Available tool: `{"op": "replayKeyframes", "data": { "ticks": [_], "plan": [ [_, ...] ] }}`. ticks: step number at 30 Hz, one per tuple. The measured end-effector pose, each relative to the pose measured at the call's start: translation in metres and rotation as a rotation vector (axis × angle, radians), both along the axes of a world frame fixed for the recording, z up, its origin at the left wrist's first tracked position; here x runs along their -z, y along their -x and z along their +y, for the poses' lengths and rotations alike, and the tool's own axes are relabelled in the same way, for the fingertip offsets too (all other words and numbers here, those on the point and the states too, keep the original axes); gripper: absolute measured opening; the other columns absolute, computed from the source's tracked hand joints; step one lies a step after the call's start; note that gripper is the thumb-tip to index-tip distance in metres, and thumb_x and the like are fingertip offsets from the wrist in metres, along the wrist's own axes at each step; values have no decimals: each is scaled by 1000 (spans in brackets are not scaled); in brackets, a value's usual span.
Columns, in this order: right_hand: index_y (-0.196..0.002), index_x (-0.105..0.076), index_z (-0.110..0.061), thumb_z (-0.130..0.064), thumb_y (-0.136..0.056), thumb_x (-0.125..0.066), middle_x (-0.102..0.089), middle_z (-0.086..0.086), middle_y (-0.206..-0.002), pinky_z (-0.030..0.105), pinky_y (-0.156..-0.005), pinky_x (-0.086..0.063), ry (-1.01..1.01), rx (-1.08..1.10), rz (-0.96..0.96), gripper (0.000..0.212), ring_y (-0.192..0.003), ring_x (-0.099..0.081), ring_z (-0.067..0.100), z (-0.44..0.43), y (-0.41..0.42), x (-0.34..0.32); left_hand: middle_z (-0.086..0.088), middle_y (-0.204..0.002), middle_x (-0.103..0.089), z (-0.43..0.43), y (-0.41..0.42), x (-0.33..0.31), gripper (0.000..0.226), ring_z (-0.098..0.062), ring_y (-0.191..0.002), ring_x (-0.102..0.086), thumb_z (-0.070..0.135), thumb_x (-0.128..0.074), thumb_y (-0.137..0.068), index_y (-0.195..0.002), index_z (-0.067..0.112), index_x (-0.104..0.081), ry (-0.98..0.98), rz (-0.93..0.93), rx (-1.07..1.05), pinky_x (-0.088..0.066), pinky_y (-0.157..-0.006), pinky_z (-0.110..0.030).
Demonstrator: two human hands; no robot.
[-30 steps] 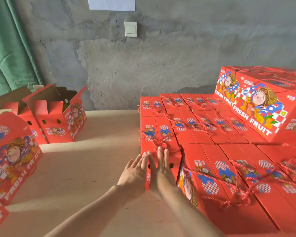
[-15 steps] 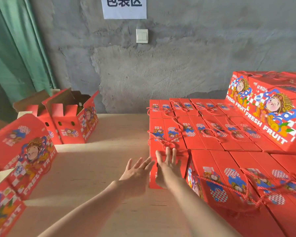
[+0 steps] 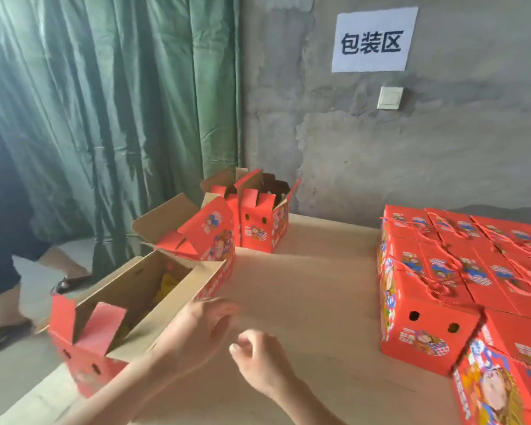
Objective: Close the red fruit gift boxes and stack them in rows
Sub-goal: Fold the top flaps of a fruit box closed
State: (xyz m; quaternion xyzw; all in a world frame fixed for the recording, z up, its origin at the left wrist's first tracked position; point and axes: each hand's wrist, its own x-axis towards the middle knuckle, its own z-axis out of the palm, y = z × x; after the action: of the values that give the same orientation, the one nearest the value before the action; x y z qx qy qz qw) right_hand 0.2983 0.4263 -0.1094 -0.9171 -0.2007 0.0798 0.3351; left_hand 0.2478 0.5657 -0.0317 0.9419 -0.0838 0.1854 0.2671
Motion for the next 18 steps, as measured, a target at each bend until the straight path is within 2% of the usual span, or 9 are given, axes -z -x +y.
{"op": "replayKeyframes", "data": {
  "ticks": [2,4,6,8,12,14,15,18],
  "plan": [
    [-118,-59,-14,-59,-85,-52,-66,4,-116,26,-89,-47,-125,-44,275,56,-107,-61,18,41,26,3,19,-85,-69,41,24,-9,23,5,-82,-63,5,-64,-84,-94,22,-74,52,-47,-86,-50,-73,-14],
    [-119,-51,-15,-68,-83,-47,-62,6,-115,31,-79,-55,-308,-25,622,64,-101,-63,19,73,40,-9,19,-88,-68,79,42,-17,23,7,-82,-63,2,-65,-83,-96,19,-75,88,-83,-192,-47,-72,-6],
    [-116,-45,-21,-69,-84,-44,-61,9,-109,36,-71,-57,-518,48,871,57,-92,-65,24,103,47,-25,15,-92,-69,110,53,-23,24,2,-78,-65,2,-63,-85,-99,17,-74,121,-99,-291,-48,-73,-9],
    [-117,-44,-20,-62,-88,-47,-61,13,-100,39,-69,-56,-651,140,997,52,-85,-65,28,131,51,-37,8,-97,-71,135,60,-26,24,-9,-81,-66,3,-61,-86,-103,15,-73,156,-106,-362,-50,-76,-19],
    [-125,-41,-6,-24,-99,-46,-61,16,-93,36,-65,-57,-681,319,905,32,-70,-67,26,165,59,-44,2,-97,-73,171,69,-21,23,-17,-83,-68,5,-60,-87,-105,15,-72,208,-103,-409,-52,-78,-28],
    [-113,-41,-3,-8,-99,-42,-60,15,-76,32,-55,-57,-710,350,833,15,-58,-66,25,166,57,-45,2,-97,-73,182,71,-17,23,-18,-86,-68,7,-60,-87,-105,16,-72,224,-94,-413,-54,-82,-33],
    [-105,-40,-4,-4,-98,-40,-58,13,-68,30,-51,-56,-700,346,794,8,-53,-66,24,164,57,-47,1,-97,-73,187,71,-16,23,-18,-87,-68,8,-60,-87,-106,17,-72,232,-86,-415,-53,-82,-33],
    [-103,-41,-3,2,-93,-37,-61,12,-63,27,-43,-54,-582,322,657,12,-43,-63,21,150,52,-55,-2,-98,-73,196,65,-12,23,-20,-86,-67,12,-60,-88,-108,17,-70,207,-34,-412,-49,-76,-26]
  ]
}}
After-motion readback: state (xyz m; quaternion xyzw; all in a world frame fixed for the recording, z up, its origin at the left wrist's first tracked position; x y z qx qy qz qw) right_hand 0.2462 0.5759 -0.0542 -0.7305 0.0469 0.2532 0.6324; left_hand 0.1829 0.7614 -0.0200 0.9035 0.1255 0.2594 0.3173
